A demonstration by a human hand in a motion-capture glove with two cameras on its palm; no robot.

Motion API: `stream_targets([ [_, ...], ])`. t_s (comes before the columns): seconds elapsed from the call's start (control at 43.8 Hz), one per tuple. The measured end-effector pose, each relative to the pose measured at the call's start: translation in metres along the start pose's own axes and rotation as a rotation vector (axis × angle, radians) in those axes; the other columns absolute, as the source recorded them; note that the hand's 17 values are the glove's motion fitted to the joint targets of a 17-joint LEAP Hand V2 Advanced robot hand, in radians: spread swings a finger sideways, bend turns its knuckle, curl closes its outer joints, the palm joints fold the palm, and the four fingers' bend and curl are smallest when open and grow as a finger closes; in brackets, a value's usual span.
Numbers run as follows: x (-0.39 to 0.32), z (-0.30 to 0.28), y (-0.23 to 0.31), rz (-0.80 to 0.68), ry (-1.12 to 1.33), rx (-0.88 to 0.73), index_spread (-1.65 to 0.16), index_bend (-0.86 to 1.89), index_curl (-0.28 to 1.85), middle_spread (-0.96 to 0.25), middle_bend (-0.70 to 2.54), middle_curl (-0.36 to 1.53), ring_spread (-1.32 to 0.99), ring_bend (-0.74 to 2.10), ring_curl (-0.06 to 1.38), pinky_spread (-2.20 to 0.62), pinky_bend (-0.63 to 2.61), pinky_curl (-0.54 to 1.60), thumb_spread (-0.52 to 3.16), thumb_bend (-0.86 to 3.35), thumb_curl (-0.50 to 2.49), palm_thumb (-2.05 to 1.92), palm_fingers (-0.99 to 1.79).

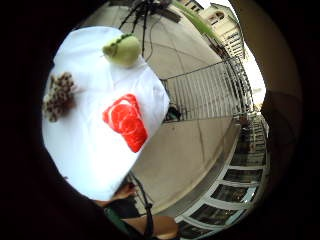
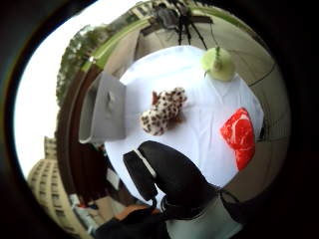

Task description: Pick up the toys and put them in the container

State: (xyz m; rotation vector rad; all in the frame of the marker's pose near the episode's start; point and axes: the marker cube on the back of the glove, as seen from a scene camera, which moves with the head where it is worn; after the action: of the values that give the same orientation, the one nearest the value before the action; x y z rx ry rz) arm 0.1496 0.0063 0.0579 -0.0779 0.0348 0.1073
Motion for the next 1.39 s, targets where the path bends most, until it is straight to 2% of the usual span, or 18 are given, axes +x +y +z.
stream_targets([
  [0.16, 0.04, 0.071, -0.014, 0.038, -0.03, 0.0, -0.29, 0.08, 0.19, -0.07, 0.21, 0.3, -0.17, 0.15, 0.14, 0.0, 0.57, 0.31, 1.02, -0.08, 0.11, -0.11, -0.19],
  [0.365, 0.074, 0.137, -0.005, 0.049, -0.033, -0.122, -0.29, 0.07, 0.16, -0.06, 0.17, 0.31, -0.12, 0.17, 0.15, 0.02, 0.68, 0.34, 1.02, -0.06, 0.13, -0.07, -0.17],
  [0.456, 0.079, 0.156, -0.014, -0.004, -0.033, -0.044, -0.3, 0.07, 0.15, -0.05, 0.17, 0.31, -0.1, 0.19, 0.17, 0.04, 0.75, 0.36, 1.04, -0.04, 0.15, -0.04, -0.15],
  [0.57, 0.083, 0.171, 0.0, 0.063, -0.042, -0.171, -0.31, 0.07, 0.14, -0.04, 0.18, 0.32, -0.08, 0.21, 0.18, 0.04, 0.81, 0.38, 1.09, 0.01, 0.18, 0.06, -0.12],
  [0.639, 0.084, 0.18, 0.002, 0.08, -0.072, -0.148, -0.31, 0.07, 0.14, -0.04, 0.18, 0.32, -0.09, 0.27, 0.2, 0.04, 0.85, 0.39, 1.16, 0.09, 0.22, 0.21, -0.05],
  [0.73, 0.083, 0.189, -0.005, 0.011, -0.081, -0.049, -0.32, 0.07, 0.13, -0.06, 0.21, 0.34, -0.1, 0.35, 0.23, 0.03, 0.89, 0.4, 1.2, 0.13, 0.24, 0.3, -0.01],
  [0.821, 0.077, 0.188, -0.003, 0.041, -0.059, -0.038, -0.33, 0.09, 0.12, -0.08, 0.22, 0.35, -0.21, 0.59, 0.28, -0.07, 0.89, 0.38, 1.24, 0.21, 0.29, 0.44, 0.22],
  [0.913, 0.079, 0.186, -0.018, -0.106, -0.037, 0.171, -0.35, 0.14, 0.12, -0.13, 0.21, 0.35, -0.35, 0.77, 0.32, -0.23, 0.93, 0.36, 1.26, 0.26, 0.33, 0.56, 0.52],
  [0.935, 0.077, 0.184, -0.015, -0.087, -0.034, 0.157, -0.36, 0.16, 0.13, -0.13, 0.21, 0.36, -0.37, 0.79, 0.33, -0.26, 0.94, 0.37, 1.26, 0.27, 0.34, 0.57, 0.56],
  [0.958, 0.075, 0.18, -0.009, -0.035, -0.032, 0.109, -0.36, 0.11, 0.12, -0.13, 0.2, 0.36, -0.37, 0.78, 0.34, -0.25, 0.91, 0.36, 1.26, 0.26, 0.34, 0.57, 0.42],
  [1.004, 0.07, 0.172, 0.002, 0.06, -0.022, 0.028, -0.36, 0.31, 0.17, -0.18, 0.24, 0.37, -0.41, 0.81, 0.35, -0.35, 0.94, 0.37, 1.2, 0.28, 0.38, 0.64, 0.84],
  [1.05, 0.068, 0.167, 0.0, 0.052, -0.008, 0.049, -0.35, 0.38, 0.19, -0.21, 0.25, 0.37, -0.43, 0.83, 0.35, -0.39, 0.9, 0.34, 1.12, 0.3, 0.41, 0.7, 1.02],
  [1.072, 0.068, 0.166, -0.004, 0.017, -0.002, 0.082, -0.35, 0.35, 0.18, -0.21, 0.22, 0.36, -0.44, 0.8, 0.34, -0.41, 0.91, 0.34, 1.11, 0.28, 0.41, 0.69, 0.95],
  [1.095, 0.069, 0.165, -0.008, -0.014, 0.003, 0.103, -0.34, 0.39, 0.22, -0.24, 0.25, 0.38, -0.44, 0.85, 0.37, -0.43, 0.89, 0.35, 1.08, 0.3, 0.43, 0.74, 1.06],
  [1.141, 0.066, 0.16, -0.007, -0.01, 0.002, 0.053, -0.33, 0.42, 0.24, -0.27, 0.31, 0.4, -0.45, 0.93, 0.4, -0.45, 0.81, 0.34, 0.99, 0.35, 0.48, 0.85, 1.22],
  [1.209, 0.06, 0.146, 0.001, 0.051, -0.032, -0.086, -0.32, 0.43, 0.26, -0.31, 0.44, 0.45, -0.44, 1.02, 0.44, -0.48, 0.74, 0.33, 0.91, 0.42, 0.52, 0.97, 1.33],
  [1.323, 0.045, 0.108, -0.022, 0.043, -0.098, 0.015, -0.3, 0.41, 0.28, -0.34, 0.59, 0.51, -0.43, 1.06, 0.45, -0.5, 0.7, 0.33, 0.74, 0.37, 0.56, 0.93, 1.28],
  [1.392, 0.037, 0.072, -0.028, 0.024, -0.094, 0.007, -0.3, 0.38, 0.29, -0.36, 0.56, 0.51, -0.42, 1.06, 0.46, -0.5, 0.77, 0.36, 0.69, 0.3, 0.57, 0.83, 1.2],
])
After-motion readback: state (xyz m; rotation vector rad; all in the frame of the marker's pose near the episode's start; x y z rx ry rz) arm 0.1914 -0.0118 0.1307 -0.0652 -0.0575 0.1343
